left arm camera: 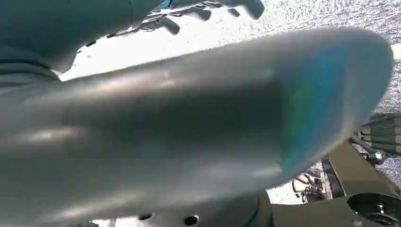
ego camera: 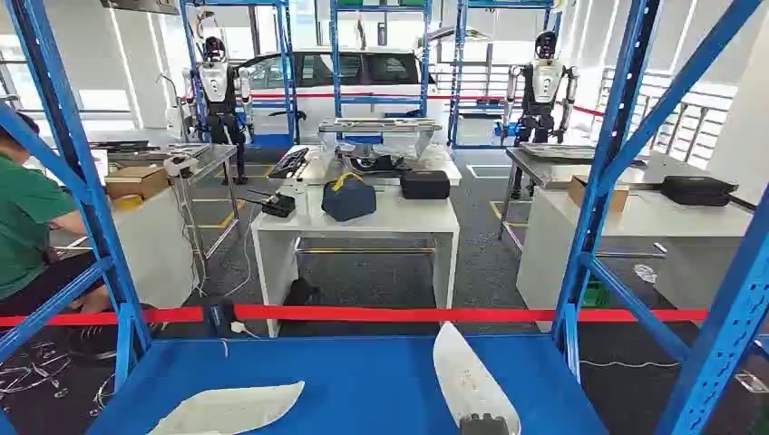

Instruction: Take the parts from the cabinet and place them on the table.

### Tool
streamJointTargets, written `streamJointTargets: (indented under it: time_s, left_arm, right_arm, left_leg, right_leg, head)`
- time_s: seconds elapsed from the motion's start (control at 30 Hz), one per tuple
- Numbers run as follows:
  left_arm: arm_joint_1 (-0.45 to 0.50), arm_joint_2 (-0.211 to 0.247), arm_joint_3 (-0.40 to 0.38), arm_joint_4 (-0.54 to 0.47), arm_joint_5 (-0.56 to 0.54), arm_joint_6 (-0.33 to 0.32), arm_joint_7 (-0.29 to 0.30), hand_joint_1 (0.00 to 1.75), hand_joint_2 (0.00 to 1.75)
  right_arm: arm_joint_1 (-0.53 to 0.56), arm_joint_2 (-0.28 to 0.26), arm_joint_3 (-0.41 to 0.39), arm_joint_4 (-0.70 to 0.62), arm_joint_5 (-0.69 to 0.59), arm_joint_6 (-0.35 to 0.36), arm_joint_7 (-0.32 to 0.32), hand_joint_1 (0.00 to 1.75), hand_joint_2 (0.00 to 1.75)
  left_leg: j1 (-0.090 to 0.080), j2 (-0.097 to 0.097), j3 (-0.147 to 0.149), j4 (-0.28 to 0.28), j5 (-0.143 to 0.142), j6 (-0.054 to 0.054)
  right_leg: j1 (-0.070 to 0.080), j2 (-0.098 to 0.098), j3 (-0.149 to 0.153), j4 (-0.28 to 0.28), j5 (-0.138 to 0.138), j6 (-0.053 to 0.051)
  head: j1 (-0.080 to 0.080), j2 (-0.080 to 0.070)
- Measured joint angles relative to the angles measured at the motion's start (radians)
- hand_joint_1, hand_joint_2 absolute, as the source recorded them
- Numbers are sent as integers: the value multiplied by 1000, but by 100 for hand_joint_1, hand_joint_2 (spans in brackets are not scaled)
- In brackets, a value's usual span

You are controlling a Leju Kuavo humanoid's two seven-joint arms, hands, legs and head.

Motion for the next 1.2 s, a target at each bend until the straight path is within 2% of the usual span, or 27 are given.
streamJointTargets:
  time_s: [0.4, 0.6, 0.63, 0.87, 1.0, 1.07, 1.13, 1.17, 1.2]
  left_arm:
    - [2, 0, 4, 0, 0, 0, 0, 0, 0]
    - [7, -1, 15, 0, 12, 5, -18, 0, 0]
    - [8, -1, 19, 0, 14, 9, -18, 0, 175]
    - [9, -1, 28, 0, 11, 25, -31, 0, 175]
    - [8, 0, 29, -1, 0, 39, -17, 0, 175]
    - [7, 0, 29, -1, -1, 39, -18, 0, 175]
    - [4, 1, 29, -2, -3, 25, -16, 0, 175]
    - [2, 4, 29, -2, -4, 8, -13, 0, 175]
    - [-2, 8, 30, -2, -4, -7, -11, 0, 175]
  right_arm:
    - [6, -1, 0, -1, 2, 1, -1, 175, 0]
    - [15, 0, -10, -16, 41, 8, -28, 175, 0]
    - [16, -1, -12, -20, 47, 14, -34, 175, 0]
    - [17, -4, -43, -35, 53, 32, -67, 175, 0]
    - [45, -18, -66, -66, 45, 17, -53, 175, 0]
    - [59, -20, -86, -88, 21, -14, -45, 175, 0]
    - [70, -19, -118, -128, -46, -57, -85, 175, 0]
    - [71, -15, -140, -161, -100, -64, -129, 175, 0]
    - [71, -8, -162, -214, -183, -68, -199, 175, 0]
  left_leg:
    - [0, 0, 0, 0, 0, 0]
    - [0, 0, 0, 0, 0, 0]
    - [0, 0, 0, 0, 0, 0]
    - [0, 0, 0, 0, 0, 0]
    - [0, 0, 0, 0, 0, 0]
    - [0, -1, 0, 0, 0, 0]
    - [-1, 0, 0, 0, 0, 0]
    - [-1, 0, 0, 0, 0, 0]
    - [-1, 2, 0, 0, 0, 0]
  right_leg:
    - [0, 0, 0, 0, 0, 0]
    - [0, 0, 0, 0, 0, 0]
    - [0, 0, 0, 0, 0, 0]
    - [0, 0, 0, 0, 0, 0]
    - [0, 0, 0, 0, 0, 0]
    - [0, 0, 0, 0, 0, 0]
    - [0, 0, 1, 0, 0, 0]
    - [0, 1, 1, 1, 0, 0]
    - [0, 2, 0, 1, 1, 0]
  head:
    - [0, 0]
    - [0, 0]
    - [0, 0]
    - [0, 0]
    - [0, 0]
    - [0, 0]
    - [0, 0]
    - [0, 0]
    - [0, 0]
